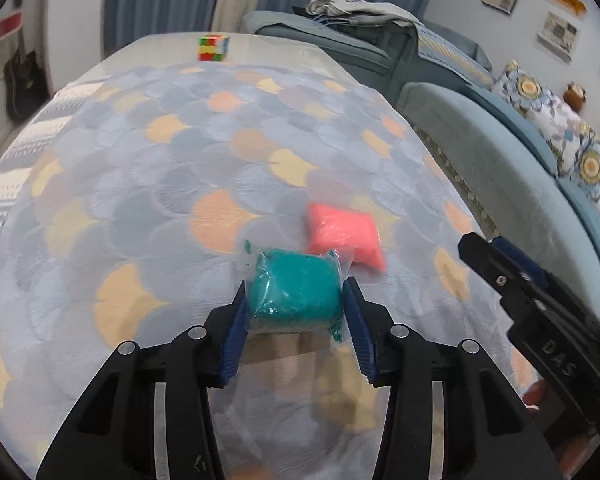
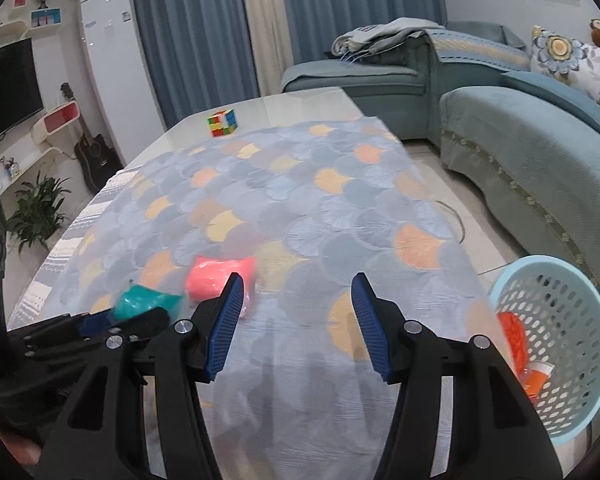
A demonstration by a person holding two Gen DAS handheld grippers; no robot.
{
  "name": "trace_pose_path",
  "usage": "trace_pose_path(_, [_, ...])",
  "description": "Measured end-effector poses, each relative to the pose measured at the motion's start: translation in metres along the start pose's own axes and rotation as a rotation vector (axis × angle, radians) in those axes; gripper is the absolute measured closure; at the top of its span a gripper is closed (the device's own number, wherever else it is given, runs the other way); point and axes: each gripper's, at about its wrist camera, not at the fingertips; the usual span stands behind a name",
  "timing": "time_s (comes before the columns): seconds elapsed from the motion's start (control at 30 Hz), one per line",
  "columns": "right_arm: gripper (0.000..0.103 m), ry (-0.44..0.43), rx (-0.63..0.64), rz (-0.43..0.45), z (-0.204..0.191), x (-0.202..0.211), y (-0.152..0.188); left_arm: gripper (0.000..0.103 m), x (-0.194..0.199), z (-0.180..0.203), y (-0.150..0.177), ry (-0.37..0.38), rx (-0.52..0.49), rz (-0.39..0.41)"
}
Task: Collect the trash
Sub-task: 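Grasp the teal clay pack with the left gripper while the right grasps the pink clay pack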
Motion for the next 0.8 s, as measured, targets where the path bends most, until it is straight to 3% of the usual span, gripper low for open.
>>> trace_pose_path(0.2, [0.037, -0.04, 0.056, -0.109, -0.029, -0.033, 0.0, 0.06, 0.005, -0.038, 0.001, -0.037, 0.086, 0.024])
trace_pose_path(0.4, [0.029, -0.067, 0.01, -0.199, -0.043, -0.063, 0.004, 0.06, 0.01, -0.058, -0.002, -0.05, 0.177, 0.075])
trace_pose_path(0.6, [0.027, -0.053, -0.043, -0.262, -0.051, -0.089, 0.003, 0.06, 0.008, -0.064, 0.0, -0.049, 0.192, 0.083])
trace_pose_path(0.77, [0.028, 0.016, 0.011, -0.267, -0.061, -0.097, 0.004, 0.06, 0.008, -0.065, -0.001, -0.046, 0.196, 0.09])
trace_pose_path(0.8, [0.032, 0.021, 0.02, -0.261, -0.062, -0.096, 0.004, 0.06, 0.008, -0.065, -0.001, -0.044, 0.194, 0.092])
Point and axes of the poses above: each gripper's, at about its wrist camera, not at the fingertips, and x roughly against the way its jaws point, z to its right, y to its underside, and after that the axes turned 9 degrees about z, right-handed
